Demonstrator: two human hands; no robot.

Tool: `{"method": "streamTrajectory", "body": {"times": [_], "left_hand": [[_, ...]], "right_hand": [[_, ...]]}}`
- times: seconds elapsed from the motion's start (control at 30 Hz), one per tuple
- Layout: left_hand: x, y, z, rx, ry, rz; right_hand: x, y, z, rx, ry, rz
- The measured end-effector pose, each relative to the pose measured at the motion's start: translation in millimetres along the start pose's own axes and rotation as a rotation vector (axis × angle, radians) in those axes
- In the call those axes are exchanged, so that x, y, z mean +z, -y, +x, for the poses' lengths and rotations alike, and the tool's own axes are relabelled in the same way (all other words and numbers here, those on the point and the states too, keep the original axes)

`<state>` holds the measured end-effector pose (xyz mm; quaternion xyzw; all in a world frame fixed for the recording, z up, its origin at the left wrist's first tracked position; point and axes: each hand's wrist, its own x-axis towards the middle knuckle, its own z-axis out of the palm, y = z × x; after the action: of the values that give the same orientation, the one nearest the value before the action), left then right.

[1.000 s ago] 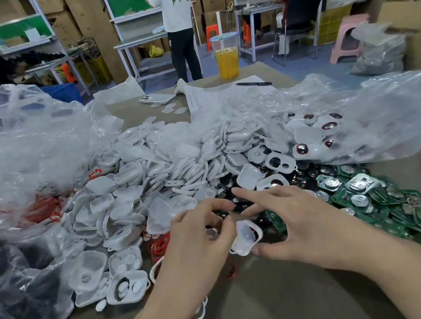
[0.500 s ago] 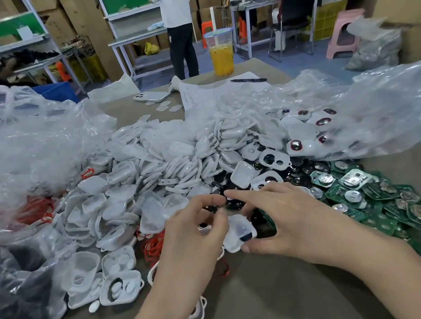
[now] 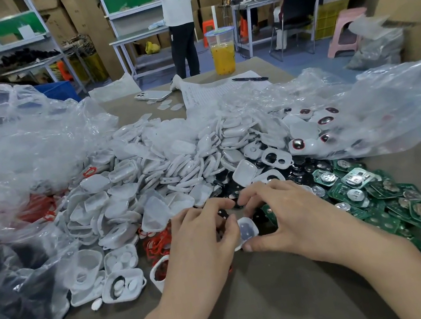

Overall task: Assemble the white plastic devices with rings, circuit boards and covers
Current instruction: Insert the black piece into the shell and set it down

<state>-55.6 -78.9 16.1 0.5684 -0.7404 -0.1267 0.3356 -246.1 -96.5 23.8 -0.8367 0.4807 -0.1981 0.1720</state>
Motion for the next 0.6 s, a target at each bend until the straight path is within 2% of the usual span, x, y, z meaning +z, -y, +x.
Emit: {"method": "streamTrajectory", "body": {"times": [0.27,0.6], "left_hand": [[0,0,1,0.035,0.049,0.094],[-27,5,2,0.255,0.002,0.167]], "right_hand": [[1,-1,2,-0.081,-0.008,-0.035],[1,-3,0,-0.073,-0.004,0.007]]}}
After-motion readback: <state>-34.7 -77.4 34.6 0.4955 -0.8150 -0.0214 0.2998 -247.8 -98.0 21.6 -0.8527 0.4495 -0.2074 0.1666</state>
